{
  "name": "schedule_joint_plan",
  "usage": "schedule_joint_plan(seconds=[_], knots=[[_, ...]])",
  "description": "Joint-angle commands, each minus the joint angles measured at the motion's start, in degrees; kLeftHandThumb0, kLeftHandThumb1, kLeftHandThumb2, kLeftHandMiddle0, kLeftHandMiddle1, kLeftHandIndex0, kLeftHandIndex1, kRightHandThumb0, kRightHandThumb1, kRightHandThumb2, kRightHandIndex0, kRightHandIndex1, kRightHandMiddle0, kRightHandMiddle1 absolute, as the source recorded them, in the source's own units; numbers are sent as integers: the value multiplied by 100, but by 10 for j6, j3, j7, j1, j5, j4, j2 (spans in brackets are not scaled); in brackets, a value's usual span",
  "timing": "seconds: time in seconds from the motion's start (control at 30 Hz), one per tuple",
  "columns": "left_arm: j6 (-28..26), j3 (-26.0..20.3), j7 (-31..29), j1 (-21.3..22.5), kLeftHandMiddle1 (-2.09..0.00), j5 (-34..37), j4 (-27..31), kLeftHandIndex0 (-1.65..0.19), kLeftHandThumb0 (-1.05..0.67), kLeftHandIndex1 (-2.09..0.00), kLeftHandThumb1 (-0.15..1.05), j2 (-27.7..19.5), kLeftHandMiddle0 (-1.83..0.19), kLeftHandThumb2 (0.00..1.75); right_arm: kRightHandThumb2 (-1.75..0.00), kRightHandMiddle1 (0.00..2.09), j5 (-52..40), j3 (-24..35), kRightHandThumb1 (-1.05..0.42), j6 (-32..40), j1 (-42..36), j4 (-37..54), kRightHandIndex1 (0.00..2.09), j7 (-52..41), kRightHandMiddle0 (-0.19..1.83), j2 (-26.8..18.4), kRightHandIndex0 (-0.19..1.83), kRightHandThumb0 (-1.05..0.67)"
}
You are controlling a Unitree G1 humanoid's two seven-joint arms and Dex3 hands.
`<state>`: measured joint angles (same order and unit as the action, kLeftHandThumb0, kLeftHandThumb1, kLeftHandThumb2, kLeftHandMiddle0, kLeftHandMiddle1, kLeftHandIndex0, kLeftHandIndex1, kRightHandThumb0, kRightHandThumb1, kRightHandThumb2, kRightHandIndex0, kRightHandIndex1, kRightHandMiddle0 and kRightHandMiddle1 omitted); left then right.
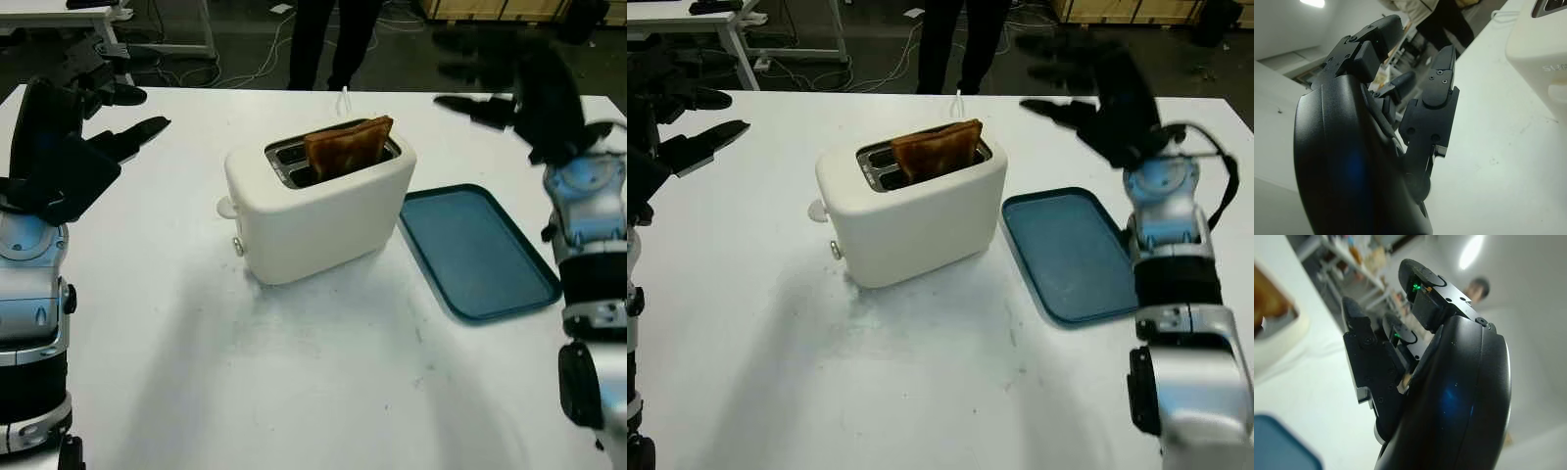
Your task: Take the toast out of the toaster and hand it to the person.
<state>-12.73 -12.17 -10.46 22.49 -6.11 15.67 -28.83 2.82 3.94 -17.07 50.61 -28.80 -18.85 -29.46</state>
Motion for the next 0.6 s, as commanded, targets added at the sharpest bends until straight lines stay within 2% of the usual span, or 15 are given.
schedule_joint_plan(seconds=[0.0,0.2,0.27,0.33,0.4,0.47,0.5,0.57], knots=[[0,2,-1,-2,-98,-5,6,-37,-19,-64,92,-5,-29,3,-1,2,-19,-3,-66,14,30,11,3,-28,77,0,82,-24],[6,1,-2,-2,-98,-3,1,-38,-18,-63,92,-4,-30,3,0,5,-6,-39,-54,-12,80,13,8,-83,82,1,87,-38],[5,2,-1,-1,-99,-3,1,-38,-18,-63,91,-4,-30,2,-1,6,8,-57,-54,-25,95,6,9,-97,83,0,87,-48],[5,3,-1,0,-99,-6,0,-38,-18,-64,91,-4,-30,2,-2,8,43,-86,-58,-45,110,-6,14,-101,84,-1,89,-65],[-2,4,-1,0,-98,-5,3,-37,-17,-63,92,-3,-30,2,-1,9,62,-109,-60,-61,125,-26,18,-116,86,5,91,-71],[-2,4,0,0,-98,-6,4,-37,-16,-63,92,-3,-29,2,-1,11,85,-130,-62,-81,135,-45,36,-121,86,8,84,-77],[1,4,0,0,-98,-7,2,-37,-17,-63,91,-4,-30,2,0,12,99,-140,-62,-89,138,-51,54,-119,86,9,75,-77],[3,4,0,0,-99,-9,2,-38,-18,-63,91,-6,-31,2,0,13,132,-162,-62,-100,138,-53,65,-111,86,8,69,-78]])
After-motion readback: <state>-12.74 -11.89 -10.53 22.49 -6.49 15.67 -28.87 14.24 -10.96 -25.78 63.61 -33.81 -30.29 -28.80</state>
